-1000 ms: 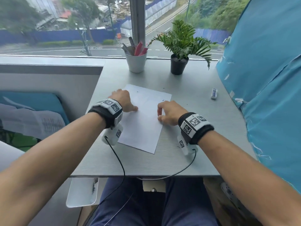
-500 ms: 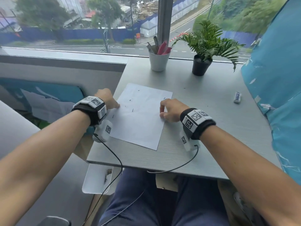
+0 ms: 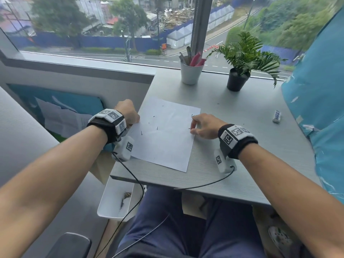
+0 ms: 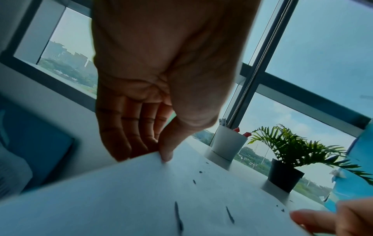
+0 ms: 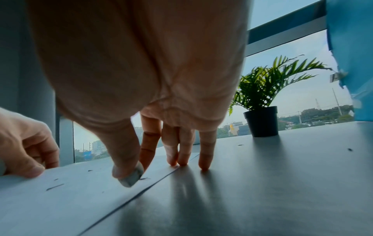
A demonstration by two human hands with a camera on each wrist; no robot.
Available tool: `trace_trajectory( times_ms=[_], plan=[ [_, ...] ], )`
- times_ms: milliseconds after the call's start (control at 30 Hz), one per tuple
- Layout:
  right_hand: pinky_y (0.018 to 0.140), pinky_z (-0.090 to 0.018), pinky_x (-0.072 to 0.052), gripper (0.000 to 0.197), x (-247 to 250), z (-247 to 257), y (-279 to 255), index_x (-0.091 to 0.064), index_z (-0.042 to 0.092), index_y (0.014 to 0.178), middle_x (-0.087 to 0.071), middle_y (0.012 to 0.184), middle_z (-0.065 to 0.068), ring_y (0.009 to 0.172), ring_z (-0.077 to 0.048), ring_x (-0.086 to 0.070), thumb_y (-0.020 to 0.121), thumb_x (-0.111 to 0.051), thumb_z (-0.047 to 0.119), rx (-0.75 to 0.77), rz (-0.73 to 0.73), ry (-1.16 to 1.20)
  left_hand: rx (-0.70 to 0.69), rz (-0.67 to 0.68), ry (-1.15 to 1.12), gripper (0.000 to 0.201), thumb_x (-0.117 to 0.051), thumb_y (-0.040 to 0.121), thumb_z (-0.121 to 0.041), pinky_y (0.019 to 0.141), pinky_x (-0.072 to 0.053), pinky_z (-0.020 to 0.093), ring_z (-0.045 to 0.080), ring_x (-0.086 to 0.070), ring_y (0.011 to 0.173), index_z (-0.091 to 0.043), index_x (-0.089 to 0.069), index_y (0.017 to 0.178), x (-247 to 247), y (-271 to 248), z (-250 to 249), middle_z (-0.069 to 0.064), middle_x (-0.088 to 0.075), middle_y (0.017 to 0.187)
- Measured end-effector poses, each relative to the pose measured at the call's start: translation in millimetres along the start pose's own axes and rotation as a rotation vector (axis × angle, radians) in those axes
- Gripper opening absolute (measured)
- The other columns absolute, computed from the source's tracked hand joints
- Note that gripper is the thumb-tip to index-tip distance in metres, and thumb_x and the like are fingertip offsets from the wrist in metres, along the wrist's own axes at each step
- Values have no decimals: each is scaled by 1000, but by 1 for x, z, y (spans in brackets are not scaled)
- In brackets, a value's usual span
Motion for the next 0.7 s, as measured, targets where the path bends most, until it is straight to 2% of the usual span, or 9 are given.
trace_trajectory(
  times_ms=[100,133,200,300,400,500,567,667,700],
  plan=[
    [79,-27,-39,11,3,-10,-2,-67,22,94,-60,102,4,101,-18,-56,87,-65,30,-37,-43,59,-62,-54,-106,9,-69,83,-14,73,-62,36,29,-71,78,-11,-77,85,9,-3,-8,11,-74,90],
    [80,-27,-40,11,5,-13,-3,-67,21,94,-61,104,3,101,-17,-56,87,-66,30,-57,-70,94,-89,-80,-136,10,-68,84,-14,77,-62,38,30,-71,82,-11,-78,83,14,-4,-12,12,-74,90],
    [83,-26,-41,11,11,-20,-5,-67,20,95,-62,105,2,101,-16,-57,88,-67,28,-100,-145,170,-138,-141,-175,13,-65,85,-15,78,-61,35,30,-71,81,-11,-75,78,25,-7,-22,12,-73,89],
    [88,-31,-48,9,23,-29,-6,-65,21,91,-63,109,0,103,-16,-60,87,-69,27,-122,-256,240,-262,-259,-134,16,-62,86,-15,80,-57,34,29,-67,85,-17,-73,75,43,-16,-39,11,-73,89],
    [93,-37,-52,8,39,-29,-7,-65,21,89,-68,108,-4,105,-19,-63,87,-69,27,-107,-359,277,-393,-395,-46,13,-63,88,-19,77,-52,35,31,-63,88,-18,-76,86,62,-28,-57,9,-70,95],
    [94,-32,-48,8,57,-26,-11,-67,20,91,-68,107,-5,106,-19,-62,86,-69,27,-75,-523,311,-532,-528,32,13,-63,91,-19,70,-47,35,30,-62,82,-15,-75,91,79,-40,-76,9,-69,95],
    [96,-28,-44,13,70,-23,-13,-71,18,94,-67,111,-6,111,-20,-59,85,-71,28,-50,-635,318,-641,-610,77,15,-61,93,-16,66,-41,32,26,-58,76,-10,-74,91,88,-48,-87,10,-69,93],
    [104,-36,-41,14,85,-20,-12,-73,21,94,-61,126,-6,118,-21,-55,82,-73,29,-3,-743,325,-751,-696,111,18,-60,95,-15,64,-36,31,20,-50,70,-7,-74,90,97,-58,-99,9,-68,91],
    [104,-36,-41,14,89,-19,-13,-74,20,94,-59,130,-5,115,-18,-56,82,-73,29,5,-758,330,-779,-719,116,19,-59,96,-16,64,-35,31,20,-48,69,-7,-75,91,99,-61,-103,9,-68,91]
  ],
)
Point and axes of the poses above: each hand's wrist, its own y-axis towards the middle knuckle, its own x-axis out of the back of the hand, z = x × y, the point moved 2 cm from there along y, towards the middle knuckle
